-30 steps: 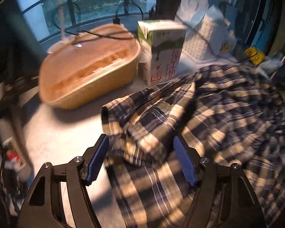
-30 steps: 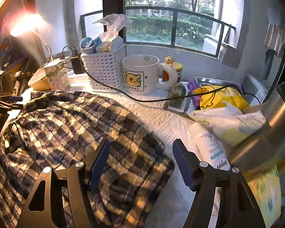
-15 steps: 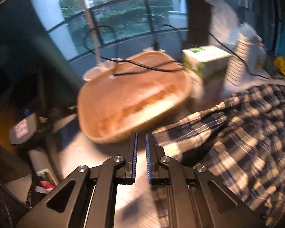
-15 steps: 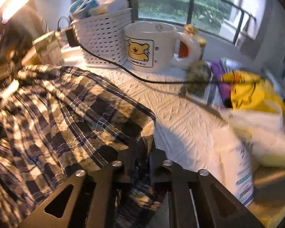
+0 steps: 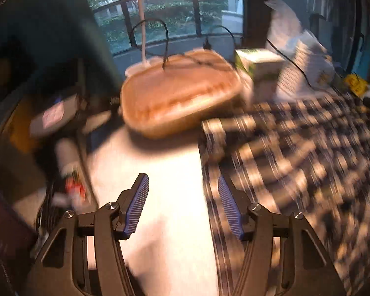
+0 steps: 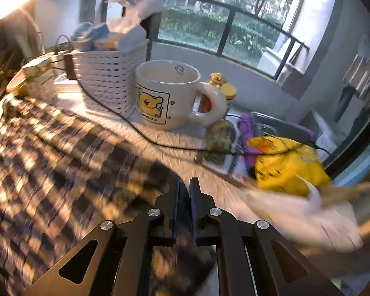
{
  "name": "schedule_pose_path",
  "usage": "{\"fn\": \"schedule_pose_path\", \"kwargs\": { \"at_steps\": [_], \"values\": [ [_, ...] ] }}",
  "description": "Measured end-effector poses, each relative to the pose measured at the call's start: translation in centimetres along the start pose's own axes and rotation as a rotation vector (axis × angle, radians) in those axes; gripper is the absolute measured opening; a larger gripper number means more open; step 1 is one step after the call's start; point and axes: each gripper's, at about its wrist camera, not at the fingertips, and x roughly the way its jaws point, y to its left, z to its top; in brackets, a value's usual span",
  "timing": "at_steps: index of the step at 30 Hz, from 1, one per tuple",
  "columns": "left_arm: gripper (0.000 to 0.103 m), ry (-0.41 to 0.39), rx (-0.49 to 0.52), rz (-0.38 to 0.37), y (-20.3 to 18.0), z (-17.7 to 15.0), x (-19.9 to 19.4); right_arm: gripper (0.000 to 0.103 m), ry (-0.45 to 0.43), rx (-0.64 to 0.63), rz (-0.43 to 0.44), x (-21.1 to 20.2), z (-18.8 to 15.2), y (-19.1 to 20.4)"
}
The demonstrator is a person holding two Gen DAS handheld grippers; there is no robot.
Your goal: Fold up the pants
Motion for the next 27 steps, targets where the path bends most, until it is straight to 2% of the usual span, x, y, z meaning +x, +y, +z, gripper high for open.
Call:
{"fn": "schedule_pose_path", "kwargs": {
  "at_steps": [3, 4, 5, 7, 9, 11, 15, 18, 20, 22, 23, 24, 25, 27],
  "values": [
    [0.058, 0.002, -0.001, -0.076, -1.2, -3.0, -3.0, 0.016, -0.025, 0.004, -0.001, -3.6, -2.3, 0.0],
    [0.058, 0.009, 0.002, -0.108, -1.6, -3.9, -3.7, 0.026, -0.036, 0.012, 0.010, -5.0, -3.1, 0.0],
    [0.058, 0.018, 0.010, -0.135, -2.3, -4.6, -4.2, 0.046, -0.038, 0.017, 0.018, -5.8, -3.7, 0.1],
    [0.058, 0.016, 0.040, -0.160, -3.5, -5.5, -4.6, 0.074, -0.047, 0.020, 0.042, -7.7, -5.1, 0.6],
    [0.058, -0.013, 0.101, -0.164, -5.2, -5.9, -4.6, 0.074, -0.056, 0.004, 0.061, -8.8, -6.1, 1.5],
    [0.058, -0.023, 0.131, -0.172, -6.5, -5.4, -4.4, 0.074, -0.023, -0.028, 0.071, -8.7, -6.9, 2.4],
    [0.058, -0.048, 0.183, -0.293, -9.6, -3.1, -4.1, 0.073, 0.013, -0.024, 0.123, -8.4, -7.8, 3.3],
    [0.058, -0.058, 0.270, -0.357, -12.3, -1.7, -4.0, 0.073, 0.028, -0.041, 0.131, -8.6, -8.8, 4.0],
    [0.058, -0.010, 0.336, -0.393, -13.9, -1.5, -2.8, 0.073, 0.036, -0.032, 0.133, -8.5, -9.4, 4.0],
    [0.058, 0.048, 0.386, -0.384, -15.0, -1.9, -1.1, 0.073, 0.041, -0.015, 0.128, -8.4, -9.9, 3.6],
    [0.054, 0.080, 0.393, -0.385, -15.2, -2.1, -0.5, 0.073, 0.045, -0.002, 0.126, -8.5, -10.2, 3.3],
    [0.043, 0.112, 0.388, -0.397, -15.4, -2.5, 0.0, 0.073, 0.046, 0.005, 0.124, -8.4, -10.3, 3.2],
    [0.020, 0.127, 0.387, -0.407, -15.4, -2.7, 0.0, 0.073, 0.048, 0.010, 0.124, -8.5, -10.5, 2.9],
    [0.013, 0.119, 0.397, -0.408, -15.5, -3.4, -0.9, 0.073, 0.053, 0.016, 0.128, -8.6, -11.0, 2.6]
  ]
}}
